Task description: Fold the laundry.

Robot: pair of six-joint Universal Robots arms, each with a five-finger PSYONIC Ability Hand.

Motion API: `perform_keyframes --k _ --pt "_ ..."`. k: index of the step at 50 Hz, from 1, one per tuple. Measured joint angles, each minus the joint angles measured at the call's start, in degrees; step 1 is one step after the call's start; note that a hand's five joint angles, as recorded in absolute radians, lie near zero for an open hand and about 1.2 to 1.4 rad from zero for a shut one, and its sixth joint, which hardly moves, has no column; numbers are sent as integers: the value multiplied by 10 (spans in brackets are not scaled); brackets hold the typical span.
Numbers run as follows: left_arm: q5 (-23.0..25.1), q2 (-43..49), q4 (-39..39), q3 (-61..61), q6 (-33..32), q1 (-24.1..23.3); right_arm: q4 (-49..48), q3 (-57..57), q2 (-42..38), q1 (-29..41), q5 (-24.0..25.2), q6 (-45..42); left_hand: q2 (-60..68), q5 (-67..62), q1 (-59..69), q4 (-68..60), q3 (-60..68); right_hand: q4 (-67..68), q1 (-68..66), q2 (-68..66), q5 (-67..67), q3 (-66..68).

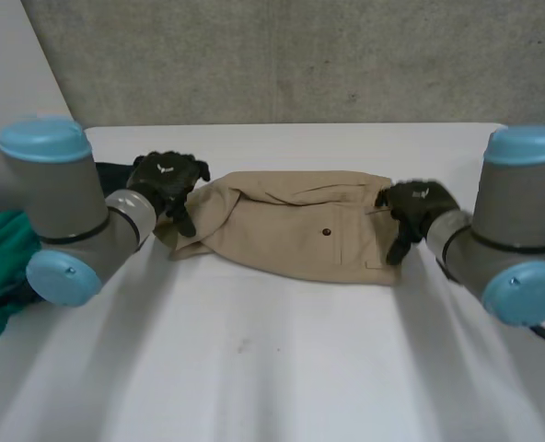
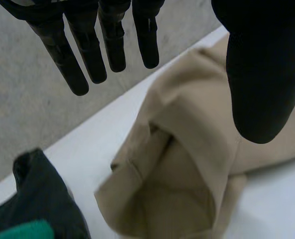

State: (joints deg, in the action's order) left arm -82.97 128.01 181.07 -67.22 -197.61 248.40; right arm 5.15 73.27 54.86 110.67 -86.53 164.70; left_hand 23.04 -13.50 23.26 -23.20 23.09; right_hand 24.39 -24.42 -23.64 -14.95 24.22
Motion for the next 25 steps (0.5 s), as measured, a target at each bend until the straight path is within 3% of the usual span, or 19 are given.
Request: perform_keyframes --k 10,12,13,16,25 --pt "-43 110 53 94 1 18 -125 61 -42 18 -10 -18 0 0 0 0 1 59 -59 -67 -55 58" --pt "-47 125 58 114 0 22 -142 63 -49 22 -12 -21 0 0 0 0 1 133 -131 -142 -118 134" --pt "-54 138 61 135 -4 27 -155 64 -54 25 -14 -23 0 0 0 0 1 255 -232 -268 -233 257" --pt "-73 157 56 168 -17 37 -171 67 -57 30 -26 -26 0 0 0 0 1 425 -375 -432 -408 422" --pt "-120 132 27 172 -63 53 -169 121 14 16 -46 -45 -15 30 -16 22 -17 441 -377 -436 -416 429"
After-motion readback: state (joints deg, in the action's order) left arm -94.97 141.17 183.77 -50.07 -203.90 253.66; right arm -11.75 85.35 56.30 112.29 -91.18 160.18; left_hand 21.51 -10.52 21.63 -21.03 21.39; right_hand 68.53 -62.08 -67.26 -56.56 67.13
